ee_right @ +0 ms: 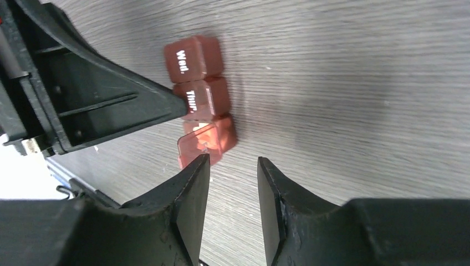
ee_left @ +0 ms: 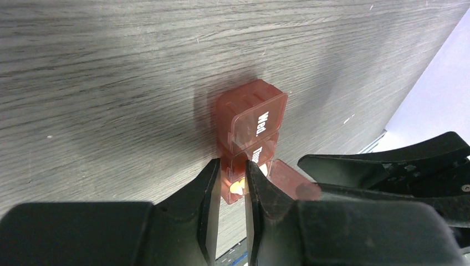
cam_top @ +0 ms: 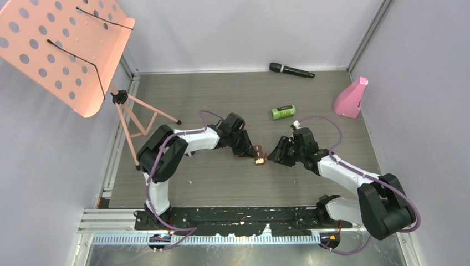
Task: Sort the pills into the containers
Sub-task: Close the pill container at the center of the board.
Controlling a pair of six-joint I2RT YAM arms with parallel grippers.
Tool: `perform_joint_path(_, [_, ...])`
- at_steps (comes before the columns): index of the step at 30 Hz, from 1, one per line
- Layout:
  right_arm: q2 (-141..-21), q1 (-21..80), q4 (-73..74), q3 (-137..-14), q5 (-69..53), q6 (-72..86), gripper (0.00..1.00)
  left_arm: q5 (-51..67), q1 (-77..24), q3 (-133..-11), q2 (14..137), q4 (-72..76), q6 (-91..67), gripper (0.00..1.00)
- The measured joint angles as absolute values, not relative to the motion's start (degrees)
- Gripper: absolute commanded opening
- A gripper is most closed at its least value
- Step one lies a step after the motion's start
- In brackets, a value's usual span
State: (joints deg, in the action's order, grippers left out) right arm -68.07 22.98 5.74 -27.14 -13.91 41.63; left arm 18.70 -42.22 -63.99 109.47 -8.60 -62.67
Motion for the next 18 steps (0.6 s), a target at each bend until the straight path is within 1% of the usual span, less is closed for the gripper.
perform_joint_path(3, [-70.0, 23.1, 2.5, -27.4, -17.2, 41.3, 0.50, 19.3, -42.2, -64.1, 109.7, -8.5, -62.8, 0.19])
perform_joint_path(8, [-73.3, 24.1, -1.2, -28.4, -19.8, 40.8, 0.51, 20.0, -42.2, -64.2, 109.9, -8.4, -62.9, 0.17])
perform_joint_path(12, [-75.8, 24.9, -1.6, -29.1, -20.2, 39.8, 0.49, 20.4, -42.2, -64.2, 110.0, -8.4, -62.9, 0.17])
perform_joint_path(18, [-77.8, 26.4, 2.4, -31.4, -18.6, 36.5, 0.43, 19.9, -42.3, -63.9, 111.0, -9.3, -63.2, 0.17])
